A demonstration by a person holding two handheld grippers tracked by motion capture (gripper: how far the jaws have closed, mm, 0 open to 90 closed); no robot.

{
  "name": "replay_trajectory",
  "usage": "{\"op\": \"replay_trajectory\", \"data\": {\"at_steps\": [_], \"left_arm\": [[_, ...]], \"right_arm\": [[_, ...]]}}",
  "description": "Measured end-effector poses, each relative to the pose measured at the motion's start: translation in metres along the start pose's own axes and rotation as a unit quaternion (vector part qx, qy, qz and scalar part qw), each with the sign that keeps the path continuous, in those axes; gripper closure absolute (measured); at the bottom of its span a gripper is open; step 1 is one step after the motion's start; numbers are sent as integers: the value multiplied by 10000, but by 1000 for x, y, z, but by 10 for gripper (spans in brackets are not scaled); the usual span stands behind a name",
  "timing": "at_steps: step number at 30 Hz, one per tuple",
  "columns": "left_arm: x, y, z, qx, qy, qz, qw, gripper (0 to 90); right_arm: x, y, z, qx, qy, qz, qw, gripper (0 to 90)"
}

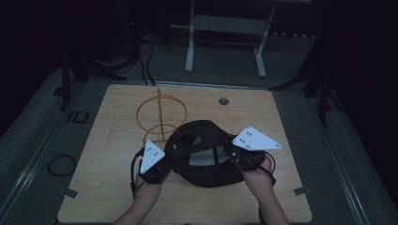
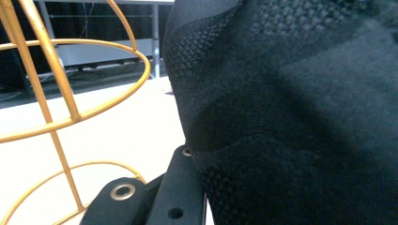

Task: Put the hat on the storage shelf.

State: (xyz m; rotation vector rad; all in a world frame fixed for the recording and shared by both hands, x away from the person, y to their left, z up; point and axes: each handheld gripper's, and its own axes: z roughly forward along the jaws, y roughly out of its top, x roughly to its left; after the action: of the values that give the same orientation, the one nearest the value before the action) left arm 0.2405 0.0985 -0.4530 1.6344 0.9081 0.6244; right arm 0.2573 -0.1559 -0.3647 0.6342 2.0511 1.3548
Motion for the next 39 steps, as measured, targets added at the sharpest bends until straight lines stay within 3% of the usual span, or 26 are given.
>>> {"op": "replay_trajectory", "data": {"at_steps": [6, 9, 11, 14, 20, 27, 30, 35, 38, 39], "left_arm": [[-5, 5, 3, 30, -97, 50, 9999, 897], [-8, 10, 5, 48, -153, 44, 9999, 898], [-10, 15, 6, -25, -146, -17, 9999, 898], [-12, 25, 7, -93, -198, -48, 9997, 899], [-17, 40, 8, -175, -162, 117, 9996, 900], [-22, 53, 11, -199, -155, 295, 9992, 900], [-24, 54, 10, -266, -123, 383, 9988, 899], [-23, 52, 6, -380, -212, 666, 9968, 899], [-19, 50, 3, -454, -552, 800, 9942, 898], [-17, 50, 2, -482, -771, 831, 9924, 898]], "right_arm": [[-3, -17, -11, -23, 98, 213, 9997, 880], [-5, -26, -18, -17, 108, 281, 9995, 759], [-6, -31, -22, -39, 173, 333, 9993, 624], [-6, -35, -27, 0, 161, 268, 9995, 506], [-8, -43, -36, -15, 290, 283, 9992, 398], [-9, -59, -47, 134, 659, 438, 9968, 250], [-10, -66, -58, 86, 771, 466, 9959, 243], [-18, -70, -85, -101, 645, 530, 9965, 255], [-27, -67, -101, -158, 455, 477, 9977, 319], [-30, -66, -104, -167, 411, 422, 9981, 320]]}}
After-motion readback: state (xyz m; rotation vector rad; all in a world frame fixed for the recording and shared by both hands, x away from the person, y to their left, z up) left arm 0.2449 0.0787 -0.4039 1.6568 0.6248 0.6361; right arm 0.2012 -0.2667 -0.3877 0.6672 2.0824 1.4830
